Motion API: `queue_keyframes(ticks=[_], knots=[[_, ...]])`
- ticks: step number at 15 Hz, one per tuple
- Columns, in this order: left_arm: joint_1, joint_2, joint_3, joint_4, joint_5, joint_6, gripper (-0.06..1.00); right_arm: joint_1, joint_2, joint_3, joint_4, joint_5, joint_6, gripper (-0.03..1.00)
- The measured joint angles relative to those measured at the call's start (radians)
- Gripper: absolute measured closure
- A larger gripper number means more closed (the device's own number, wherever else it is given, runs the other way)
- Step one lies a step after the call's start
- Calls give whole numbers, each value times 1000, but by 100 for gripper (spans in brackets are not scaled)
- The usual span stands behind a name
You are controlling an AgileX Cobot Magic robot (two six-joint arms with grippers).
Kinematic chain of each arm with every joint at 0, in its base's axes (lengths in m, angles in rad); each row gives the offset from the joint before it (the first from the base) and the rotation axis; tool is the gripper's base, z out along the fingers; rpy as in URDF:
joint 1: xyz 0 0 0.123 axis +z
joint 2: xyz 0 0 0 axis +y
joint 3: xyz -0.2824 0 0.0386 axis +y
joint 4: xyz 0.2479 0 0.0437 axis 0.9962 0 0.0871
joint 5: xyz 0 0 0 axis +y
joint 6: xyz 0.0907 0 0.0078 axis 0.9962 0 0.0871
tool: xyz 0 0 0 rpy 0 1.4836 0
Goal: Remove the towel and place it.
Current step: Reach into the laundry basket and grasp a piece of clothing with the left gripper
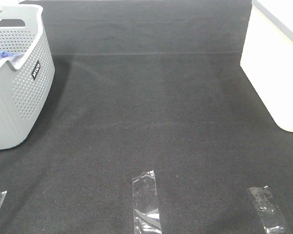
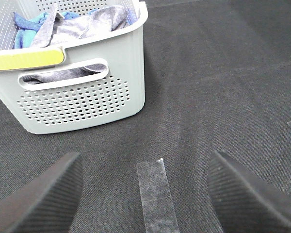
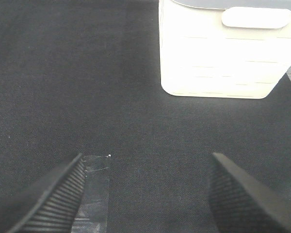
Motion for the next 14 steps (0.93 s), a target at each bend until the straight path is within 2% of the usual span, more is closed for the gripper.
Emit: queue_keyframes(ticks=[14], knots=[[0,0,0,0,0,0,25,0,0,0,0,0,0,30]])
